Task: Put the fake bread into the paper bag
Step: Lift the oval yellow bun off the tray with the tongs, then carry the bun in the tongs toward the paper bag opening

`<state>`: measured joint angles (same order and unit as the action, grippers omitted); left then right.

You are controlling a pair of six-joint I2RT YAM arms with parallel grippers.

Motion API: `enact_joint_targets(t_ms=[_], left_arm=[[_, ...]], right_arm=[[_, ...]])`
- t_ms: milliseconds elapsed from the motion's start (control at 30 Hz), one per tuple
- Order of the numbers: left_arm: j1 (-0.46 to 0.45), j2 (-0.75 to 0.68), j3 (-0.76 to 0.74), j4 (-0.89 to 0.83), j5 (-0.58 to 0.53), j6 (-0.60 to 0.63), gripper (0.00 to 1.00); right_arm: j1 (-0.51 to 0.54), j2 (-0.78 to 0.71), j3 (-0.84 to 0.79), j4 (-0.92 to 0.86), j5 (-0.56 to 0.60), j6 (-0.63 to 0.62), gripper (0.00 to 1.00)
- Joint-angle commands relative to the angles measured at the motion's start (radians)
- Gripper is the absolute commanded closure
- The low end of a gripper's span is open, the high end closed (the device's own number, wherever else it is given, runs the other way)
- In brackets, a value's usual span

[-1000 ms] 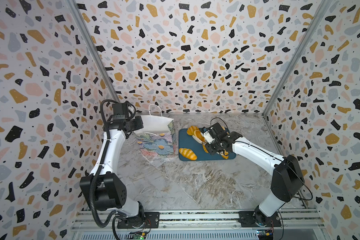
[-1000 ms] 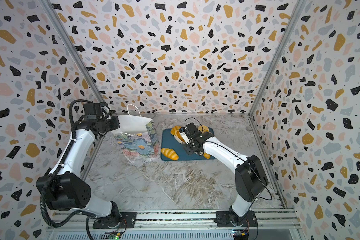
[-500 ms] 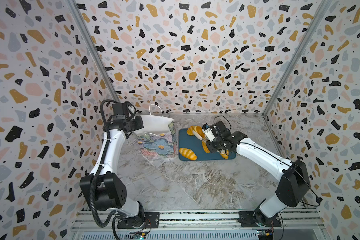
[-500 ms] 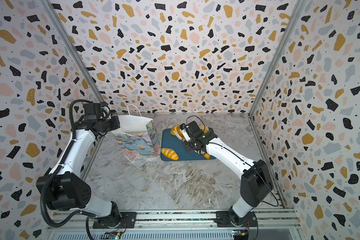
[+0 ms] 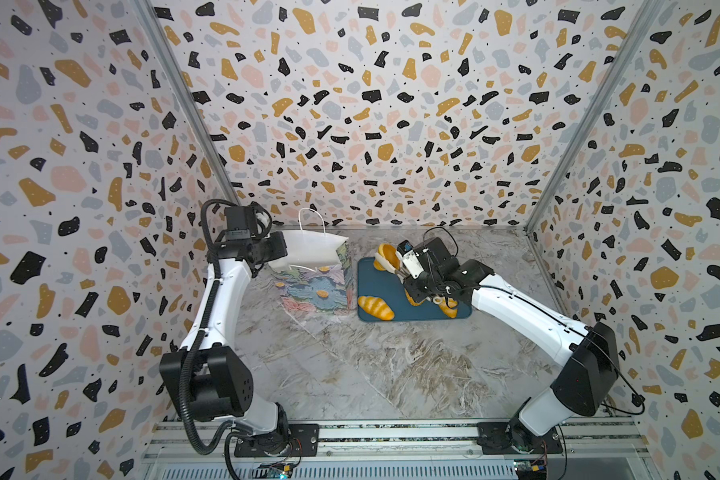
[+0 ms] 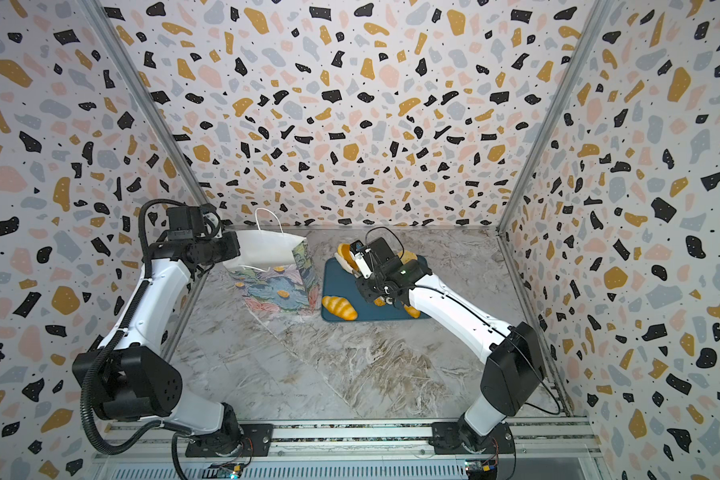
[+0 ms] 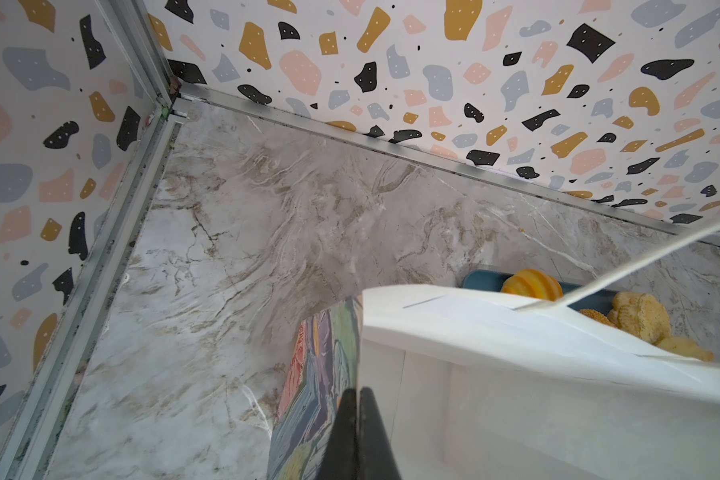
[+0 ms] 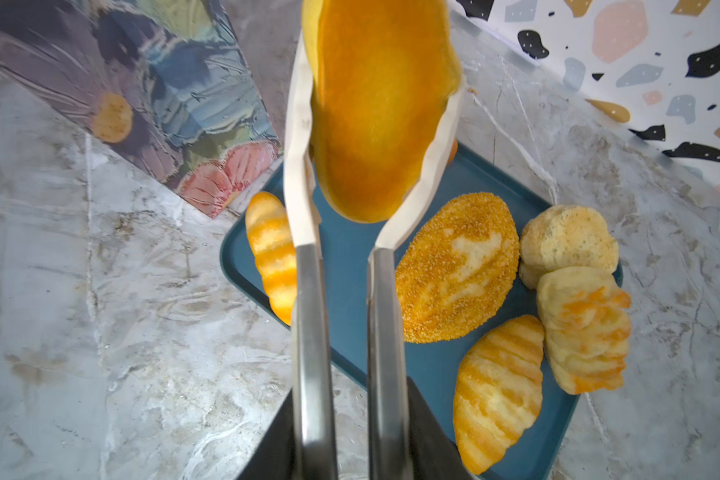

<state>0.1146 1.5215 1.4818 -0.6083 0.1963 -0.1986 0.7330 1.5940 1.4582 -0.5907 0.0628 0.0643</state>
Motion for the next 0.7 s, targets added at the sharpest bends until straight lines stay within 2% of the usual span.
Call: enact_joint_targets(t_ms=[0, 667], left_arm=[[-0.003, -0.014, -0.014, 0.008, -0.005, -0.002, 1.00], [-0.003, -0.016, -0.019, 0.013, 0.004, -0.002, 1.00]], right_arm=[[0.010, -0.046, 0.075, 0.014, -0.011, 0.012, 0.65], [0.095, -0.011, 0.284, -0.021, 0.022, 0.013, 0.65]])
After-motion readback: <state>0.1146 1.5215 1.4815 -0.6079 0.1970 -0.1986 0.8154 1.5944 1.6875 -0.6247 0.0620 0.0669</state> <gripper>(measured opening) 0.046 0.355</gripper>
